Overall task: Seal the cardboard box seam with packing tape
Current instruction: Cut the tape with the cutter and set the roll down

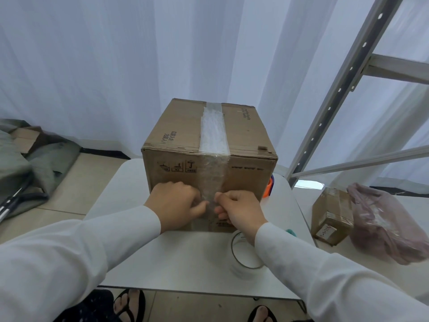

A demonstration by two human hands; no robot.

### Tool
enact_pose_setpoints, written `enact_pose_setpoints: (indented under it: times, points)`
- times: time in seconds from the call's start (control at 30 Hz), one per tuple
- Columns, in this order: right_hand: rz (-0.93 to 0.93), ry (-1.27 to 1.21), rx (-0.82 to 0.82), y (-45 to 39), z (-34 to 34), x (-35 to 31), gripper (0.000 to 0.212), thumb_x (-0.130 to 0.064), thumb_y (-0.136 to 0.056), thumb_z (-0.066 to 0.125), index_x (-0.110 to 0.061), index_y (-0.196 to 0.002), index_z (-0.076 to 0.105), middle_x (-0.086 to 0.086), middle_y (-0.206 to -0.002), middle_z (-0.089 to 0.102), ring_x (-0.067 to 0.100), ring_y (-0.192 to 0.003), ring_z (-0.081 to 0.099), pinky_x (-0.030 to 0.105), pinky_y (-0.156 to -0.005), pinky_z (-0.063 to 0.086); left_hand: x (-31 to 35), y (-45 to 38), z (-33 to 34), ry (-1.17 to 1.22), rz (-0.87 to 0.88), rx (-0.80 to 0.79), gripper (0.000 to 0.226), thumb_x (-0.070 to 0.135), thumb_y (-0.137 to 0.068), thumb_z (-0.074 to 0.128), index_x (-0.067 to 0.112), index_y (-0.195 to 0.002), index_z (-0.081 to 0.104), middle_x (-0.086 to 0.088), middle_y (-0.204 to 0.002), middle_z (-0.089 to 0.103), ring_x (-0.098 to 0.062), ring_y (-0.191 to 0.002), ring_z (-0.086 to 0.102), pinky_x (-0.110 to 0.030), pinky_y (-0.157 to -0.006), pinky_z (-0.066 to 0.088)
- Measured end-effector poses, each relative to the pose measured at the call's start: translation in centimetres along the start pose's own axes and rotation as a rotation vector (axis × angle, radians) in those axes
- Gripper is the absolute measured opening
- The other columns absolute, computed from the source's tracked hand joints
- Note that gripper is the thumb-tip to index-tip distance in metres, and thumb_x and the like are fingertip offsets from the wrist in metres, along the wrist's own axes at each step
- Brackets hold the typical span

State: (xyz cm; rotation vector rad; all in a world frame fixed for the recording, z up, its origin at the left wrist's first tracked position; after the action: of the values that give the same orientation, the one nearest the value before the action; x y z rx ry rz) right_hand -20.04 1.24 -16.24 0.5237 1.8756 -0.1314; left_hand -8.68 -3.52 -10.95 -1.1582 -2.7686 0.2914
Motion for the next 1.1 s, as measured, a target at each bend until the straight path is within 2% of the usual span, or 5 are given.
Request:
enact_pose_setpoints:
  times: [0.13, 0.33, 0.73, 0.93, 1.1]
  points:
    - [-0.088, 0.186, 0.037, 0.3, -0.4, -0.9, 0.033, -0.037, -0.091, 0.051, -0.016, -0.074, 0.071, 0.0, -0.071, 0.072, 0.018, -0.071, 0.068, 0.033, -0.077, 0.054, -1.4, 0.1, 1.2, 0.256, -0.166, -0.07, 0.044, 0.052, -0.087, 0.041, 0.02, -0.07, 0.066, 0.006, -0.065, 0.066, -0.015, -0.065, 0.059, -0.025, -0.059, 0.042]
    - [-0.093, 0.171, -0.003, 0.0, 0.5, -0.6, 0.029, -0.032, -0.09, 0.052, -0.016, -0.073, 0.068, -0.005, -0.064, 0.068, 0.014, -0.065, 0.067, 0.032, -0.073, 0.057, -1.3, 2.7, 5.6, 1.319, -0.733, -0.274, 0.026, 0.035, -0.09, 0.052, 0.014, -0.085, 0.065, 0.007, -0.053, 0.061, -0.008, -0.042, 0.045, -0.015, -0.04, 0.031]
    - [0.087, 0.333, -0.381, 0.7, 0.7, 3.4, 0.028, -0.026, -0.09, 0.053, -0.015, -0.067, 0.065, -0.002, -0.062, 0.063, 0.007, -0.052, 0.057, 0.012, -0.051, 0.045, 0.7, 3.0, 6.8, 1.52, -0.884, -0.303, 0.015, 0.033, -0.087, 0.058, 0.021, -0.084, 0.066, 0.008, -0.054, 0.046, -0.006, -0.047, 0.038, -0.016, -0.044, 0.031]
    - [0.192, 1.024, 0.106, -3.2, -11.7, 7.6, 0.032, -0.04, -0.09, 0.048, -0.013, -0.076, 0.057, 0.003, -0.07, 0.059, 0.019, -0.068, 0.061, 0.025, -0.065, 0.049, 0.6, 3.3, 7.8, 1.529, -0.889, -0.346, 0.013, 0.034, -0.086, 0.06, 0.023, -0.086, 0.067, 0.011, -0.045, 0.045, -0.005, -0.046, 0.039, -0.016, -0.044, 0.032]
    - [0.491, 1.125, -0.034, -4.0, -13.1, 14.2, 0.049, -0.045, -0.088, 0.05, -0.009, -0.121, 0.047, 0.008, -0.116, 0.058, 0.018, -0.094, 0.058, 0.028, -0.088, 0.05, 0.6, 2.9, 8.4, 1.536, -0.903, -0.31, 0.012, 0.032, -0.086, 0.059, 0.022, -0.084, 0.065, 0.007, -0.054, 0.045, -0.007, -0.048, 0.04, -0.016, -0.044, 0.033]
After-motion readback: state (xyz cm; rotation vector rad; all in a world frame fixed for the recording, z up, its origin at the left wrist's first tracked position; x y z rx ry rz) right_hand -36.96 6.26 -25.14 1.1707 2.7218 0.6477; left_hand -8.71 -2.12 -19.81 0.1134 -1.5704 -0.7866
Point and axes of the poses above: each hand's wrist, its own y-axis away from the middle knuckle, its own z-axis out of the palm, x = y × z, the point moved 10 cm from there along -y, towards the middle knuckle
